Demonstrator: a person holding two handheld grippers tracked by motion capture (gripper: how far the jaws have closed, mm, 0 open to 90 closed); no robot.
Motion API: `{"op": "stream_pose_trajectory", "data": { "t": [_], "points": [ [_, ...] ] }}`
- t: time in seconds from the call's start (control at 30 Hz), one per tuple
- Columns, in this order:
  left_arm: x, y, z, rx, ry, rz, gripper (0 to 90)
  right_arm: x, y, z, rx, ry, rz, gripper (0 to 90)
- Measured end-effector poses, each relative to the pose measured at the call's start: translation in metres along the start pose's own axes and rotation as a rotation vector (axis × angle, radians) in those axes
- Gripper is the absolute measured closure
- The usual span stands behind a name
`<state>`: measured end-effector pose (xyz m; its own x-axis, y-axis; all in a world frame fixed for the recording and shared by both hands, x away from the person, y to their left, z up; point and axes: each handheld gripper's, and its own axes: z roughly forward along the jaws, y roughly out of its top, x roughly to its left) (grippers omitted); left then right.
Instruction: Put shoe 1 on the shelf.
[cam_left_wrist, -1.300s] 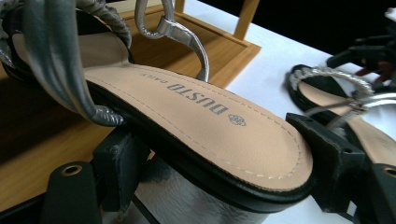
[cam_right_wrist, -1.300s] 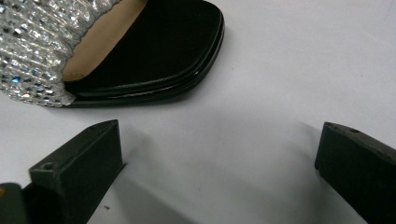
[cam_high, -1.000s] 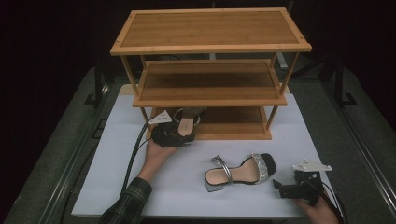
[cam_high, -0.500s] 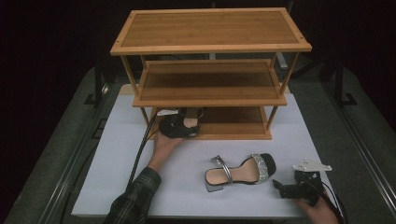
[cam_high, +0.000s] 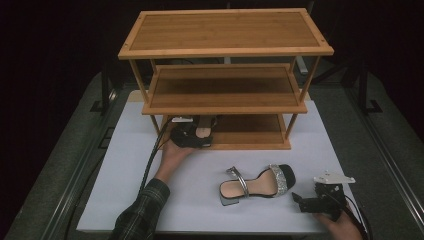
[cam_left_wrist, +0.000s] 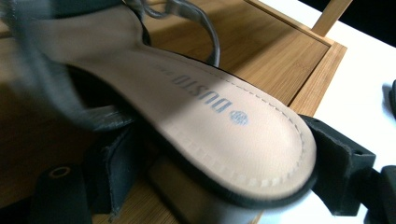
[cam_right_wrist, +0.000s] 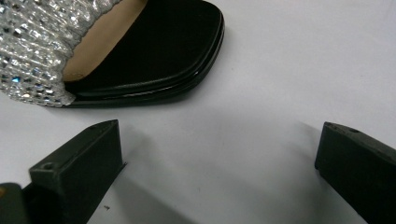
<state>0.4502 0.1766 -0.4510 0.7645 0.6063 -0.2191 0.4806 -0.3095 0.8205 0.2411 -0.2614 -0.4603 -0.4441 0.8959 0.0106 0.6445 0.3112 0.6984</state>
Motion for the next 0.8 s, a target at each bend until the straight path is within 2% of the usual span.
{"op": "stream_pose_trajectory", "data": {
  "t": [0.07, 0.13, 0.2, 0.23, 0.27, 0.3, 0.33, 0.43, 0.63, 0.8],
  "points": [
    [-0.001, 0.001, -0.005, 0.003, 0.009, 0.003, 19.1, 0.000, 0.000, 0.000, 0.000, 0.000, 0.000, 0.2],
    [-0.007, 0.001, -0.014, 0.019, 0.029, 0.039, 19.3, 0.000, 0.000, 0.000, -0.001, 0.000, 0.000, 0.2],
    [-0.008, 0.000, -0.017, 0.018, 0.034, 0.045, 20.0, 0.000, 0.000, 0.000, -0.001, 0.000, 0.000, 0.2],
    [-0.008, -0.001, -0.020, 0.025, 0.034, 0.055, 22.9, 0.000, 0.000, 0.000, -0.001, 0.000, 0.000, 0.2],
    [-0.010, -0.003, -0.024, 0.025, 0.033, 0.065, 30.2, 0.000, 0.000, 0.000, -0.001, 0.000, 0.000, 0.2],
    [-0.010, -0.004, -0.027, 0.020, 0.033, 0.085, 30.2, 0.000, 0.000, 0.000, -0.001, 0.000, 0.000, 0.2],
    [-0.011, -0.005, -0.029, 0.016, 0.032, 0.100, 37.6, 0.000, 0.000, 0.000, -0.001, 0.000, 0.000, 0.2],
    [-0.013, -0.007, -0.034, 0.018, 0.048, 0.129, 43.0, 0.000, 0.000, 0.000, -0.001, 0.000, 0.000, 0.2],
    [-0.018, -0.007, -0.032, 0.009, 0.064, 0.136, 43.6, 0.000, 0.000, 0.000, -0.001, 0.000, 0.000, 0.2],
    [-0.019, -0.005, -0.025, 0.002, 0.072, 0.122, 43.6, 0.000, 0.000, 0.000, 0.000, 0.000, 0.000, 0.2]
  ]
}}
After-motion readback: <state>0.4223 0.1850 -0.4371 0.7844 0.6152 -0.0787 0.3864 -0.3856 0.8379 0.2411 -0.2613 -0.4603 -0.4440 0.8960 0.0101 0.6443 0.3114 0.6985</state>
